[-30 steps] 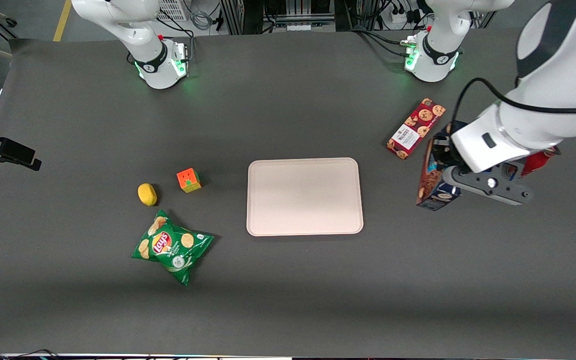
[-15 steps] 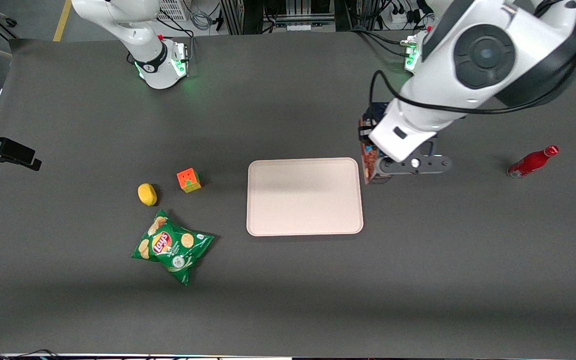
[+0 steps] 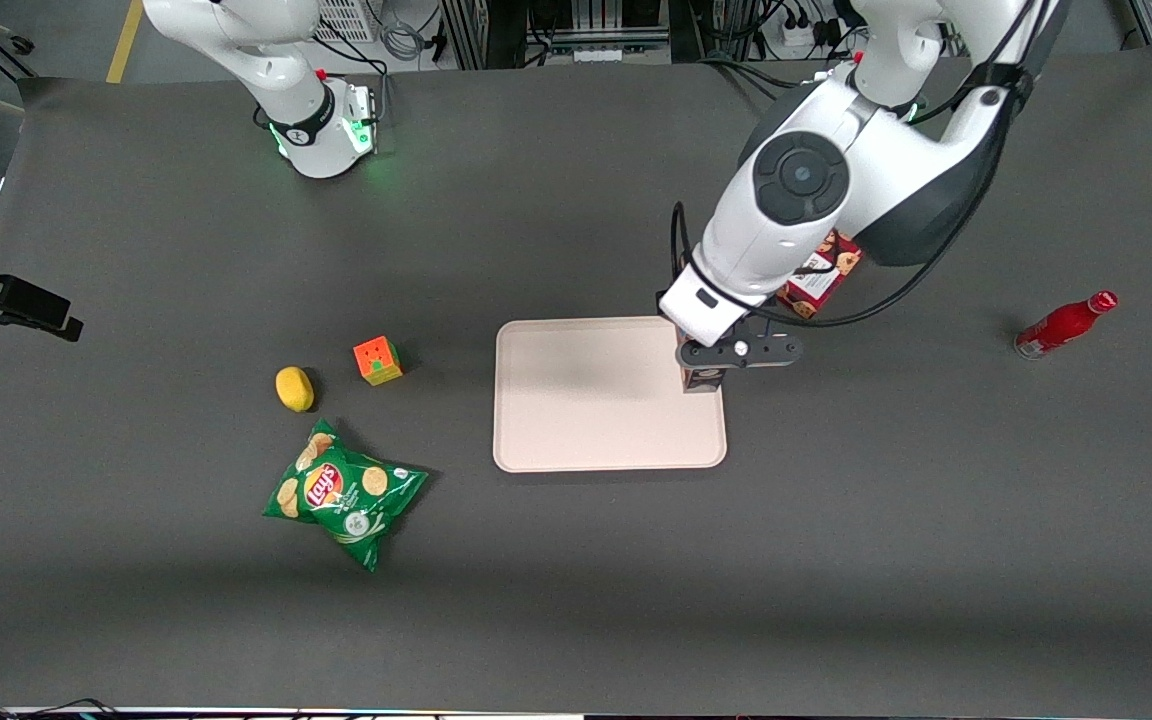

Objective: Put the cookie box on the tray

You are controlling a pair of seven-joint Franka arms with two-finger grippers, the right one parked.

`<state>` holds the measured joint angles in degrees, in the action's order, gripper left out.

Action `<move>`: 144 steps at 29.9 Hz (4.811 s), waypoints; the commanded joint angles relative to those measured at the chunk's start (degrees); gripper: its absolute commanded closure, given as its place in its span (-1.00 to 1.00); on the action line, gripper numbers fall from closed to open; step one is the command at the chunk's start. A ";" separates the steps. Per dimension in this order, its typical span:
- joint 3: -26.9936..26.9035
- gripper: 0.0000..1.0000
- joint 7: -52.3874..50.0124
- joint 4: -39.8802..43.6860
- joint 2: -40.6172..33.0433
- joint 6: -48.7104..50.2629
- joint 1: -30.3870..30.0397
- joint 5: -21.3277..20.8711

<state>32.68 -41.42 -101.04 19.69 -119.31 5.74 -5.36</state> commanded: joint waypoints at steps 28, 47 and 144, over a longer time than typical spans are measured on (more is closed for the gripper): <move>-2.62 0.73 -1.91 -12.78 8.17 -22.55 -0.38 -7.03; -3.50 -1.00 -1.47 -12.25 9.40 -22.46 -0.38 -10.64; -31.45 -1.00 42.65 -7.59 -27.95 15.94 -0.11 4.48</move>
<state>1.78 1.19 -106.66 -4.97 -103.31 4.73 -0.86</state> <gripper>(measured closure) 0.000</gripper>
